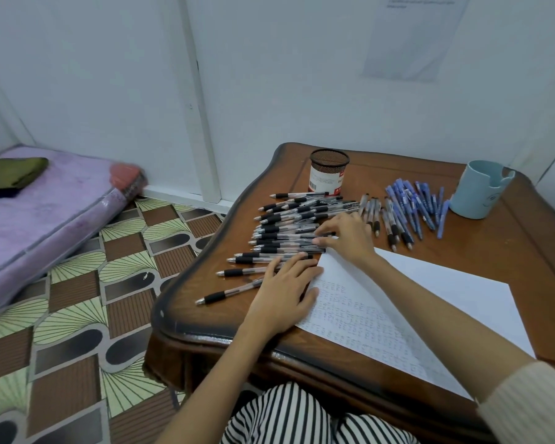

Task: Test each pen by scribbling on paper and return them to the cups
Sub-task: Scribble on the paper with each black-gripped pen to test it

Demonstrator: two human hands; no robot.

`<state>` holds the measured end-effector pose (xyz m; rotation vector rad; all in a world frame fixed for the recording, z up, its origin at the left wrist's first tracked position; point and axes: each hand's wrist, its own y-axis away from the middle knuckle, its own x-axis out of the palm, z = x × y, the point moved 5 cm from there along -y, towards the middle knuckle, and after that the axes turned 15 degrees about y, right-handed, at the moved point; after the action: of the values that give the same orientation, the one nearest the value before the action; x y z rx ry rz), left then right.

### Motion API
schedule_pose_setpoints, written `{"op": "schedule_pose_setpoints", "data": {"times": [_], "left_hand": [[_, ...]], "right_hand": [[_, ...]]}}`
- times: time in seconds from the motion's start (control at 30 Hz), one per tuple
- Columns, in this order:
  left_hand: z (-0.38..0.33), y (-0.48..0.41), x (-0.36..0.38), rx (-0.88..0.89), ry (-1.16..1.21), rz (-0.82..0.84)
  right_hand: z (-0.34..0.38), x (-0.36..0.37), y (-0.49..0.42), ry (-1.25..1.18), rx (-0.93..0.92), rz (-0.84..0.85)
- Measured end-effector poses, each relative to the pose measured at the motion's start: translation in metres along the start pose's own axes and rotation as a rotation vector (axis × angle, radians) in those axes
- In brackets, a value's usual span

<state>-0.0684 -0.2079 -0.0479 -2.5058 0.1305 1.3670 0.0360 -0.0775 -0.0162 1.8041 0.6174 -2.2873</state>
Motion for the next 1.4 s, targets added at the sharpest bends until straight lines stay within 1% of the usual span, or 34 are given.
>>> {"op": "schedule_pose_setpoints", "data": {"times": [0.03, 0.07, 0.13, 0.2, 0.3, 0.43, 0.5, 0.57, 0.63, 0.73, 0.83, 0.93, 1.0, 1.03, 1.1, 1.17, 1.2, 1.23, 1.3, 1.33, 1.4], "left_hand": [[0.0, 0.0, 0.0, -0.002, 0.001, 0.002], [0.001, 0.0, 0.0, -0.002, 0.004, 0.003], [0.0, 0.0, 0.0, 0.004, 0.009, 0.0], [0.0, 0.0, 0.0, -0.004, 0.01, 0.011], [0.001, 0.0, -0.001, -0.01, 0.018, 0.007], [0.001, -0.001, 0.0, -0.022, 0.014, 0.02], [0.001, -0.001, 0.0, -0.021, 0.011, 0.018], [0.001, -0.002, -0.001, -0.022, 0.016, 0.019], [0.001, -0.002, -0.001, -0.026, 0.023, 0.022], [0.0, -0.002, -0.001, -0.029, 0.024, 0.019], [0.0, -0.001, -0.001, -0.028, 0.017, 0.019], [0.0, -0.001, -0.001, -0.033, 0.016, 0.02], [0.001, -0.001, -0.001, -0.031, 0.02, 0.016], [0.001, -0.002, -0.001, -0.03, 0.021, 0.015], [0.001, -0.002, 0.0, -0.029, 0.023, 0.016], [0.001, -0.002, -0.001, -0.03, 0.021, 0.017], [0.001, -0.002, -0.001, -0.03, 0.019, 0.018], [0.001, -0.002, 0.0, -0.029, 0.017, 0.018], [0.001, -0.002, -0.001, -0.026, 0.016, 0.011], [0.001, -0.001, -0.001, -0.024, 0.017, 0.006], [0.002, -0.001, -0.001, -0.025, 0.014, 0.005]], "right_hand": [[-0.001, -0.002, -0.001, -0.055, -0.012, -0.019], [-0.002, -0.006, -0.001, -0.192, -0.012, -0.033], [-0.005, -0.018, 0.002, -0.598, 0.052, -0.059], [-0.015, -0.03, 0.006, -0.937, 0.197, -0.099], [-0.029, -0.045, 0.015, -1.394, 0.388, -0.088], [-0.047, -0.052, 0.029, -1.895, 0.57, -0.091], [-0.05, -0.051, 0.039, -2.032, 0.625, -0.073], [-0.055, -0.048, 0.05, -2.031, 0.689, -0.055], [-0.063, -0.044, 0.06, -1.953, 0.732, -0.049], [-0.069, -0.036, 0.074, -1.91, 0.726, -0.014], [-0.07, -0.031, 0.083, -1.906, 0.725, -0.067], [-0.068, -0.03, 0.088, -1.982, 0.642, -0.13], [-0.066, -0.032, 0.088, -2.048, 0.573, -0.138], [-0.065, -0.032, 0.087, -2.058, 0.573, -0.133], [-0.065, -0.029, 0.086, -2.02, 0.631, -0.107], [-0.065, -0.023, 0.087, -1.945, 0.711, -0.069], [-0.065, -0.021, 0.089, -1.86, 0.741, -0.051], [-0.065, -0.02, 0.091, -1.72, 0.752, -0.029], [-0.063, -0.018, 0.094, -1.419, 0.722, 0.025], [-0.061, -0.018, 0.094, -1.336, 0.685, 0.049], [-0.054, -0.016, 0.094, -1.278, 0.585, 0.101]]}}
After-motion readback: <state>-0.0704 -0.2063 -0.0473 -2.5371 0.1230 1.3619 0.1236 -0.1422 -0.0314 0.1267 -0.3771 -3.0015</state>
